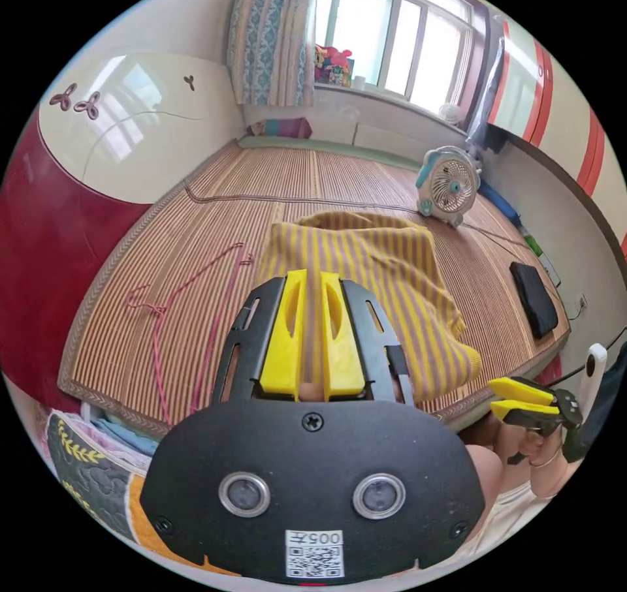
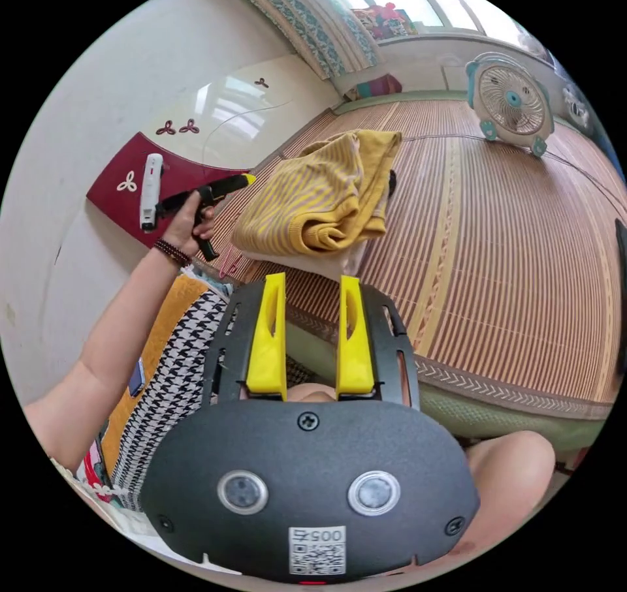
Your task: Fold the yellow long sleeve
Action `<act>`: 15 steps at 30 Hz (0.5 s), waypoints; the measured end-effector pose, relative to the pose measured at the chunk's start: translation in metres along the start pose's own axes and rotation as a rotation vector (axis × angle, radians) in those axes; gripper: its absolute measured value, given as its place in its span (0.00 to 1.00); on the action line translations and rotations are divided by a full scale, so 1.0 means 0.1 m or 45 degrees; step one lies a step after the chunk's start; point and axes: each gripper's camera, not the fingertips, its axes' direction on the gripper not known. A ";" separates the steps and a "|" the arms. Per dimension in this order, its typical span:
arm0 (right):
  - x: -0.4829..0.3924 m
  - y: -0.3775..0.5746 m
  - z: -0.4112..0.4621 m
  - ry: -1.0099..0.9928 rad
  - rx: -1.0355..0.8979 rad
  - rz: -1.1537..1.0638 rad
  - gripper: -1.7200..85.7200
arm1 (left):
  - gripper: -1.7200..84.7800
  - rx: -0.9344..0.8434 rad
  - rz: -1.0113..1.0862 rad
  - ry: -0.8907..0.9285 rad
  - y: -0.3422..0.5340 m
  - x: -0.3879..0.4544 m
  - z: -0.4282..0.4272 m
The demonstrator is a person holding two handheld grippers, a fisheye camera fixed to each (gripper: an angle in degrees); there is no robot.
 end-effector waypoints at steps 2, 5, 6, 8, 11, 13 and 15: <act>0.00 0.04 -0.22 0.054 0.048 -0.031 0.15 | 0.07 -0.003 -0.038 0.022 0.06 0.22 0.12; 0.02 0.15 -0.51 0.122 0.068 -0.040 0.15 | 0.05 -0.105 -0.138 -0.089 0.18 0.43 0.45; 0.02 0.22 -0.60 0.135 0.061 -0.043 0.15 | 0.04 -0.062 -0.132 -0.122 0.22 0.48 0.46; 0.04 0.33 -0.73 0.168 0.052 -0.064 0.15 | 0.03 0.012 -0.116 -0.212 0.31 0.60 0.49; 0.23 0.54 -1.02 0.260 0.090 -0.061 0.14 | 0.03 -0.026 -0.189 -0.189 0.26 0.59 0.40; 0.49 0.64 -1.25 0.297 0.106 0.034 0.14 | 0.03 -0.036 -0.170 -0.192 0.23 0.64 0.27; 0.85 0.82 -1.65 0.332 0.180 0.154 0.15 | 0.03 0.037 -0.110 -0.215 0.25 0.76 0.05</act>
